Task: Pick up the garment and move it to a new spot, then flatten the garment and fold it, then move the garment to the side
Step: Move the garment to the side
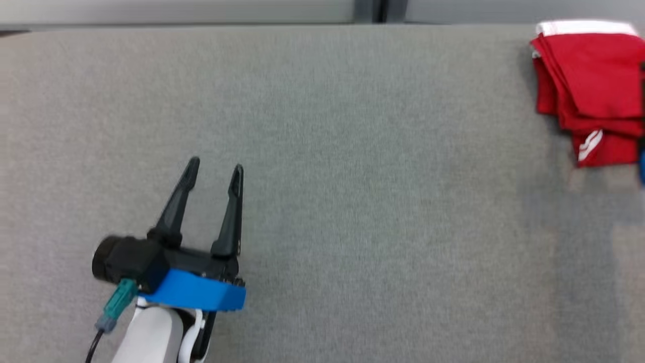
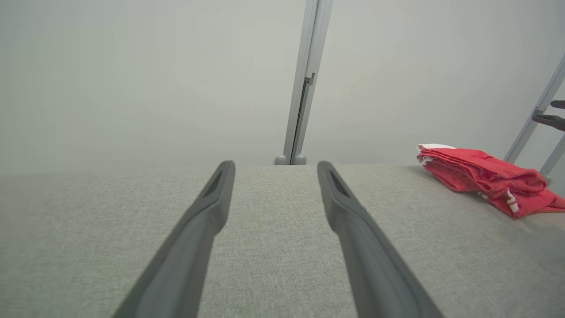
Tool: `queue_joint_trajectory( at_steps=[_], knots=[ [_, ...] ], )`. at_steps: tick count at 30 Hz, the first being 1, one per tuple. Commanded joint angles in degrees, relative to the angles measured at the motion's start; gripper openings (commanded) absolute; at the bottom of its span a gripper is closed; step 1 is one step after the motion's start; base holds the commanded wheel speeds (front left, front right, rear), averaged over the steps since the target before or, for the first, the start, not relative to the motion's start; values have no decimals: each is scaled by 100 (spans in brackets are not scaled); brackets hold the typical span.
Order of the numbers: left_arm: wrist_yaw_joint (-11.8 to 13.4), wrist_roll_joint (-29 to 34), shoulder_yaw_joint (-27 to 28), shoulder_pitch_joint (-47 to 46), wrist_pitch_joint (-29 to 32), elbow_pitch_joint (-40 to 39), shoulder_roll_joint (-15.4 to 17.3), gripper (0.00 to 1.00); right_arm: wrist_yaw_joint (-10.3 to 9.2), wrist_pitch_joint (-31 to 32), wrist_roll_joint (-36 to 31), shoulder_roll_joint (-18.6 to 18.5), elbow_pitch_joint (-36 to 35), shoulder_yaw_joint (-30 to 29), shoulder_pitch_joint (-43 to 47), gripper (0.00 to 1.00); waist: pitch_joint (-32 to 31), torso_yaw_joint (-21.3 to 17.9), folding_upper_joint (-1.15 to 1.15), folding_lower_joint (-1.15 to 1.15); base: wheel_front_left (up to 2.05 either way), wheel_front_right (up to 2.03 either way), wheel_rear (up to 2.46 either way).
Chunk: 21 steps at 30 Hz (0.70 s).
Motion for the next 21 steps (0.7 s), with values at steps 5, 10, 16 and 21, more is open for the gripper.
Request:
queue_joint_trajectory(
  at_steps=[5,10,16,21],
  knots=[
    [38,-5,232,371,-20,121,-91,100,-2,-249,383,1261,-989,-636,1331,100,-735,-158,1,1,0,0,0],
    [78,-23,428,696,-22,211,-154,100,-1,-280,392,2280,-2203,-865,2618,100,-1080,-155,1,1,0,0,0],
    [149,-46,784,1057,-21,230,-240,100,-1,-345,581,2664,-2971,-904,3398,100,-1346,-290,1,1,0,0,0],
    [150,-4,964,1278,-21,310,-287,100,0,-331,1040,2696,-2989,-908,3766,100,-1610,-285,1,1,0,0,0]
  ],
)
